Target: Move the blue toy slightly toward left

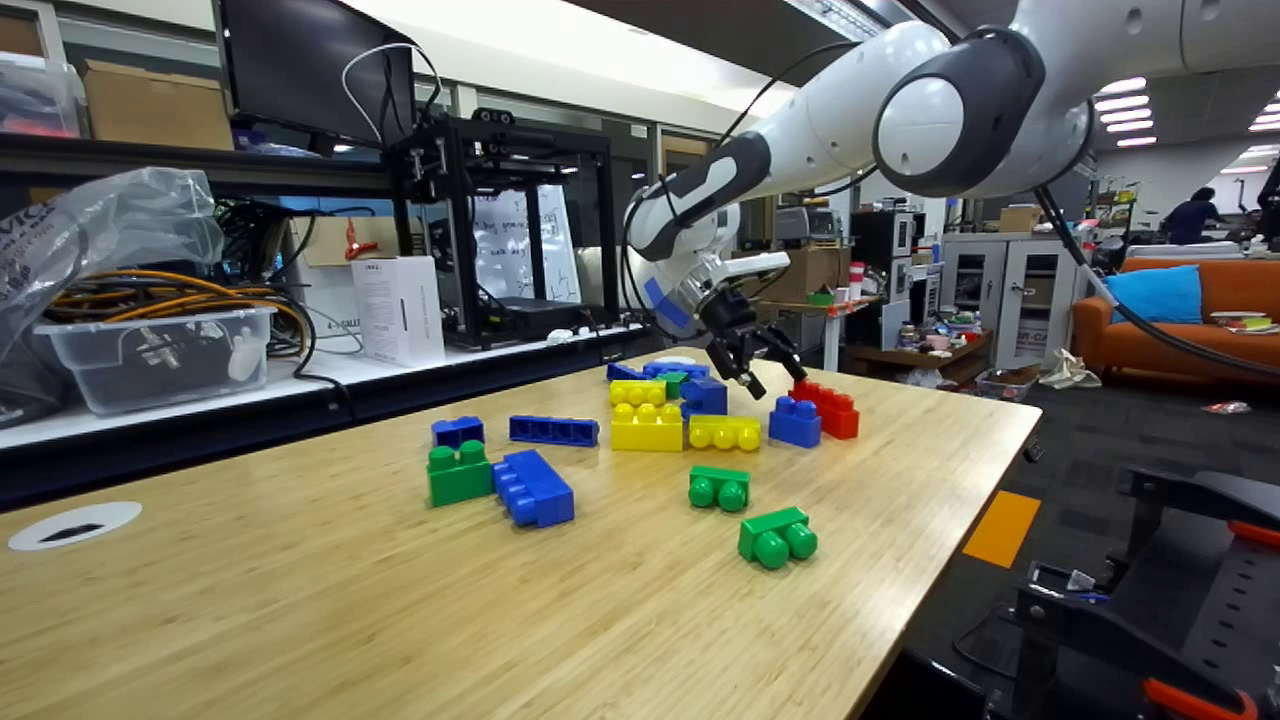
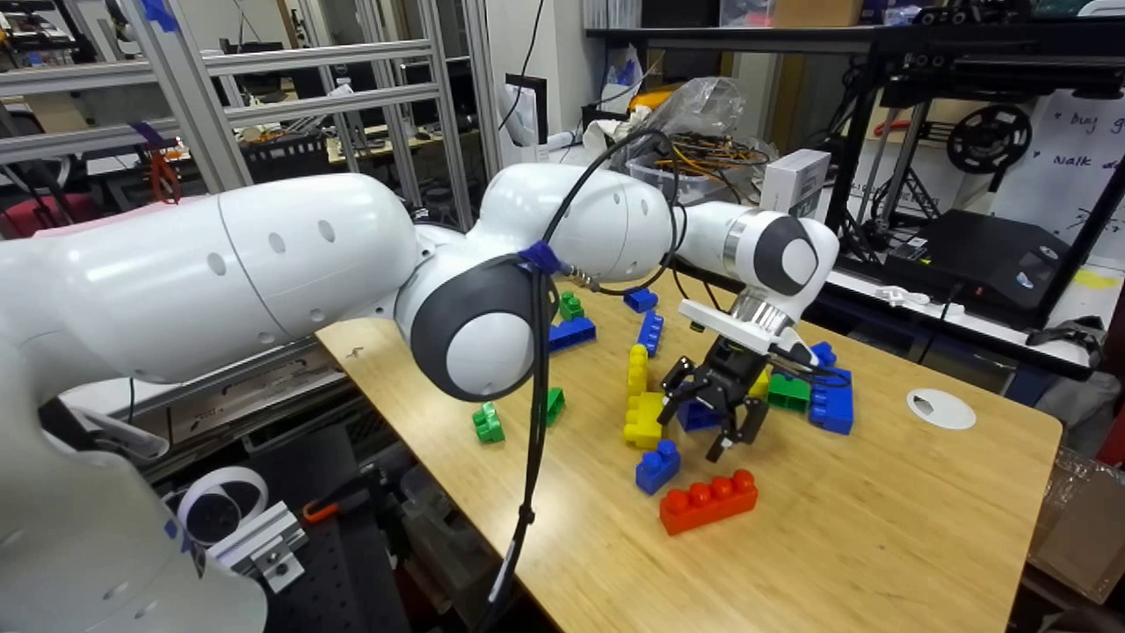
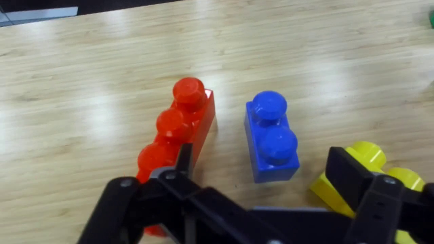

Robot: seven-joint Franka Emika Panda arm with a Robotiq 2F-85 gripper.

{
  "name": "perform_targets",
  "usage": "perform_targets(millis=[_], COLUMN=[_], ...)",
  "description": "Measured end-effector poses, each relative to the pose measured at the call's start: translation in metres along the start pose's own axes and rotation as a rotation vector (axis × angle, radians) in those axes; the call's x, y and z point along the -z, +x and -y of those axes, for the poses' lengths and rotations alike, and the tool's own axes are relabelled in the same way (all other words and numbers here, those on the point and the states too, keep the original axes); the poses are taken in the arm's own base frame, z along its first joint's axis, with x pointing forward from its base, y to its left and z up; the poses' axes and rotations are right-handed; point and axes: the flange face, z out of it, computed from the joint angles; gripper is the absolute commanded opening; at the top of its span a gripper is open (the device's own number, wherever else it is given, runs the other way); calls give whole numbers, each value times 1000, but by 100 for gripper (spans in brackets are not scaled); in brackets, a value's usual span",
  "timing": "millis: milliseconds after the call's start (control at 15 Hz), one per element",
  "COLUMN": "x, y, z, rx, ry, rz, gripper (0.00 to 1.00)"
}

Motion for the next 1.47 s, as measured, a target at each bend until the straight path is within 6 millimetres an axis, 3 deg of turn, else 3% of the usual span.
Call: perform_targets(millis=[533, 800, 1067, 1467], x=[151, 207, 230, 219], y=[-63, -96, -102, -77], z=[-26, -40, -37, -16], rx=[-45, -62, -17, 104], ry=[-72, -78, -95, -127], rz=[-444, -634, -752, -772], gripper=[100, 100, 100, 100])
